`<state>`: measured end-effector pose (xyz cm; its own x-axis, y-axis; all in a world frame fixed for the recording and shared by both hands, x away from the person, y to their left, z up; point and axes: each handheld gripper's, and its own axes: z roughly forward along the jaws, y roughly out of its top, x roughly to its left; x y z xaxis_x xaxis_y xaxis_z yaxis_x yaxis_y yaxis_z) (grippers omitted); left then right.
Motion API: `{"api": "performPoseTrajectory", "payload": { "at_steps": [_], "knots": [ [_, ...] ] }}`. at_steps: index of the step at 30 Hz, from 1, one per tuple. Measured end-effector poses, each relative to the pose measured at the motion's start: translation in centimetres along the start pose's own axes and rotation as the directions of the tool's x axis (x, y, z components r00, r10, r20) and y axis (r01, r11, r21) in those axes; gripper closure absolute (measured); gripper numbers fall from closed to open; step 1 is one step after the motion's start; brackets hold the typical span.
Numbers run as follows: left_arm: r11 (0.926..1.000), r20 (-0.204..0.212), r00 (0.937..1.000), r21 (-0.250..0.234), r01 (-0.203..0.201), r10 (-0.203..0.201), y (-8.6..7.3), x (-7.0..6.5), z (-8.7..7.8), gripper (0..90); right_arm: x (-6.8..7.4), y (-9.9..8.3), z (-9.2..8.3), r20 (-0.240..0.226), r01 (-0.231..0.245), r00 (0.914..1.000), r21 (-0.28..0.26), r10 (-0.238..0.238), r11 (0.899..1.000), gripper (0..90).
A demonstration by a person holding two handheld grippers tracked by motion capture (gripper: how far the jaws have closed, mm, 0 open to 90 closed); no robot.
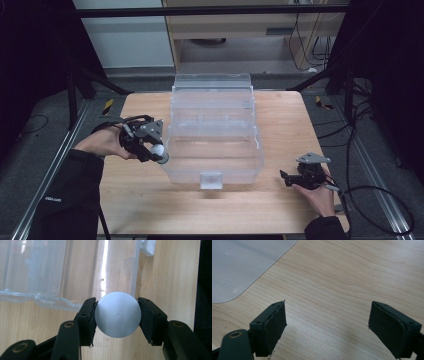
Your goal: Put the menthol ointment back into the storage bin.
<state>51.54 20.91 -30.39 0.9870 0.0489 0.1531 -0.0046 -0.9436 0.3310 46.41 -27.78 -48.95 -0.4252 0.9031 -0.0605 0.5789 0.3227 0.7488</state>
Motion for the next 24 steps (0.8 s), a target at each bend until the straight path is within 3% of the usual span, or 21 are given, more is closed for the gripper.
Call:
{"api": "performPoseTrajectory", "payload": {
  "at_steps": [24],
  "knots": [
    [0.9996,0.042,0.9991,0.028,0.011,-0.012,0.6,1.6,3.3,50.2,-0.1,-0.2,0.1,0.001,0.003,1.0000,0.002,-0.003,1.000,14.8]
  ]
}}
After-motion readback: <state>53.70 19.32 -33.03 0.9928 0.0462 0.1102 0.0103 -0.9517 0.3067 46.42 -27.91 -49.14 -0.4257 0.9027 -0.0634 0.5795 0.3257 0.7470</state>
